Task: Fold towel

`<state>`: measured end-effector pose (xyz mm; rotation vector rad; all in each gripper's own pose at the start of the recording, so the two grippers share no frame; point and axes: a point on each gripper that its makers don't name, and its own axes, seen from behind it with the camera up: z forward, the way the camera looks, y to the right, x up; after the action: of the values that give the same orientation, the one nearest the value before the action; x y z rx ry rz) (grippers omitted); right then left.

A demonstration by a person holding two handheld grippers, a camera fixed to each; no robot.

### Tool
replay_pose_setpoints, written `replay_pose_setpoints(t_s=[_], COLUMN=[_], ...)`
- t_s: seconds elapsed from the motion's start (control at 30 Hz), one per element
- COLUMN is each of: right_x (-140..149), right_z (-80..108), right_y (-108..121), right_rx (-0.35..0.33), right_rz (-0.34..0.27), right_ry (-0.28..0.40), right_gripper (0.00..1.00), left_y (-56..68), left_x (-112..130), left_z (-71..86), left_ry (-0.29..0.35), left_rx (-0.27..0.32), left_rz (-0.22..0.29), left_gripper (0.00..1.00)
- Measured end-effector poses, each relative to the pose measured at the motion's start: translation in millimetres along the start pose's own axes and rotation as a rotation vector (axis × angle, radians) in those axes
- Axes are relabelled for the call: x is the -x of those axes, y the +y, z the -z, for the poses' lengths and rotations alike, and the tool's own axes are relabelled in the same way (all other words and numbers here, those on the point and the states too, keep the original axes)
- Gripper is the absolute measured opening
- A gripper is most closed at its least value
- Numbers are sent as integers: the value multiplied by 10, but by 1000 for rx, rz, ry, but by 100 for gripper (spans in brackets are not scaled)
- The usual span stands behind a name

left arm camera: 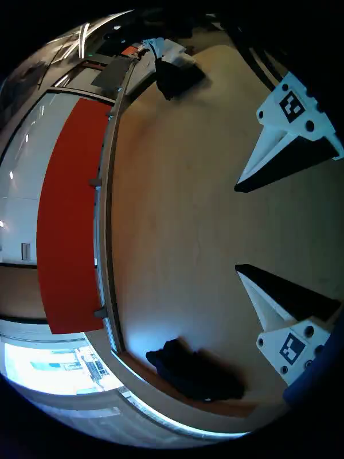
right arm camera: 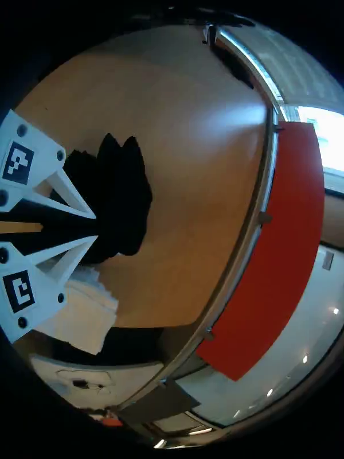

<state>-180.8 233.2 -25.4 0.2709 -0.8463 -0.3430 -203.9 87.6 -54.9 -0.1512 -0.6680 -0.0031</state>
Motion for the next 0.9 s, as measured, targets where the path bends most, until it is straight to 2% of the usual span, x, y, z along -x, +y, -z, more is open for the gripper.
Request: replay_pose_setpoints(t_s=[0.47,0.9], right_x=[781,1106], right_z=[-150,-319], right_y=[-54,-108], right_rx=[17,38], right_rz=[-70,-125], right_ry=[-129,-178], right_gripper=[5,5], left_y=[-16,-48], left_x=[24,3], left_z=[5,36], left_ry=[-6,-7], left_rx=[-2,-11], left_rz=[-10,-19], left_gripper=[93,93])
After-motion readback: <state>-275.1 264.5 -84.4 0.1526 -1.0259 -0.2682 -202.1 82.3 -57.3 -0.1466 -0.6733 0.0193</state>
